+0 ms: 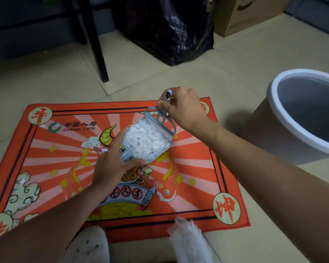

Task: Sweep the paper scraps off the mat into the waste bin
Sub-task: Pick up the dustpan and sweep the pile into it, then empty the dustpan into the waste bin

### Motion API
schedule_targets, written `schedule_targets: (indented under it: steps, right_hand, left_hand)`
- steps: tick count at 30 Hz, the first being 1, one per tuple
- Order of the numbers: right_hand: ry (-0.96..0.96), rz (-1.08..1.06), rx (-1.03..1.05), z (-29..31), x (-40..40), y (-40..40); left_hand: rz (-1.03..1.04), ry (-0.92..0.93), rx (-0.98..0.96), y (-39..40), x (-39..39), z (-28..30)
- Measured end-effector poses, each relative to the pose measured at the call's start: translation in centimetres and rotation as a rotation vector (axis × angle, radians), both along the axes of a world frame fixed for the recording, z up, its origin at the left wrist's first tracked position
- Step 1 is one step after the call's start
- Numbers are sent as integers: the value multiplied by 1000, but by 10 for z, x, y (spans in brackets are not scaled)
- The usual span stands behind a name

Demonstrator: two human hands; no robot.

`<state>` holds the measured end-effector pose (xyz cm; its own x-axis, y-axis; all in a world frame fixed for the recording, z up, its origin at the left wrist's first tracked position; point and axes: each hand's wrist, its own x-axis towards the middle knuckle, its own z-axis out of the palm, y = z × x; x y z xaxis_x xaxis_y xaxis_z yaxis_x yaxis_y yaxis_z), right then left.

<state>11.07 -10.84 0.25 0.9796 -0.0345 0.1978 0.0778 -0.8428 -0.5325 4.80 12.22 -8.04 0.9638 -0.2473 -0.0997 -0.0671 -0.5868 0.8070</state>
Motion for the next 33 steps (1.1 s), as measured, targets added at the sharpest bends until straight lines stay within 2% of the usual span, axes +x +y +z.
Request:
schedule_targets:
  steps: [13, 21, 33]
  right_hand:
    - [-36, -117, 48, 114, -32, -81]
    - [-77, -221, 49, 179, -58, -143]
    - [-97, -353, -58, 242, -124, -236]
  left_hand:
    - [-53, -54, 136, -85, 5, 114]
    - [-134, -98, 43, -152, -5, 187]
    - [-292, -84, 25, -254, -21, 229]
